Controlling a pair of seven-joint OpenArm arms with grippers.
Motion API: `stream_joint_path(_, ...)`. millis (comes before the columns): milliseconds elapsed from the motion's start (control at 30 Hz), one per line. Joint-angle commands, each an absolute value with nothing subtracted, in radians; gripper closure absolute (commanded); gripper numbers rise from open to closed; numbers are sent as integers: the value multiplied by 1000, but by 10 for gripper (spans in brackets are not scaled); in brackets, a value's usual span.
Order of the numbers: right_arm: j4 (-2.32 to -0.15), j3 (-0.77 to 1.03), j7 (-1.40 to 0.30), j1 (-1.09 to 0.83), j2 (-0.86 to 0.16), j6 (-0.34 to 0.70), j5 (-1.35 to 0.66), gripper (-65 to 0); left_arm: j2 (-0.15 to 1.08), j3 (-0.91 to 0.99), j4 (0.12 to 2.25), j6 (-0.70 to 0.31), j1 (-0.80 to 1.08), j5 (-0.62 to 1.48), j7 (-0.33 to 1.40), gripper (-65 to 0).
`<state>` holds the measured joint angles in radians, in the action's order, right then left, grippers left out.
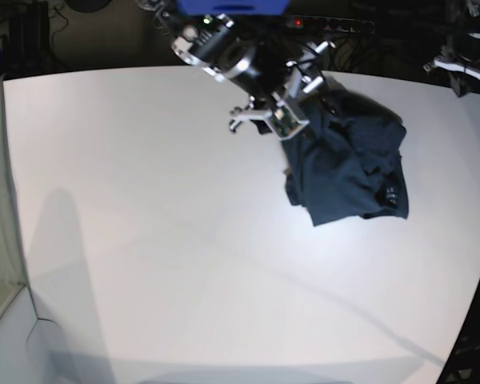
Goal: Layout the t-shirt on the table in an organized manner, then fold the t-shirt properly
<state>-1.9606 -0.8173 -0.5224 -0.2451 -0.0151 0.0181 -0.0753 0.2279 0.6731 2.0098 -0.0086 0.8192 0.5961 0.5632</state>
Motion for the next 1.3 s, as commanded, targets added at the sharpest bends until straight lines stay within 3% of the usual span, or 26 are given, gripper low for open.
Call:
stream_joint_path(0,-1937,-849,-503,-239,35,1,-13,-305,236,682,2023,-5,832,590,553,0)
stream_joint_path(700,-1497,-843,-496,19,82,1,-15,-310,216,676,2022,-5,736,582,558,0)
stream_joint_path(867,-1483,-843,-496,25,82,1,-15,-303,217,682,2022,-5,688,582,651,0)
stream_joint_path(967,-1443,-843,-496,27,82,2,-15,-244,217,682,2022,-5,662,582,700,0)
stream_joint_path(1100,-1371,-843,-496,31,81,2,-15,0,216,680,2022,-5,650,582,714,0)
stream_joint_path(1267,-1488,-805,-503,24,33,2,-13,0,216,680,2022,-5,628,582,716,0)
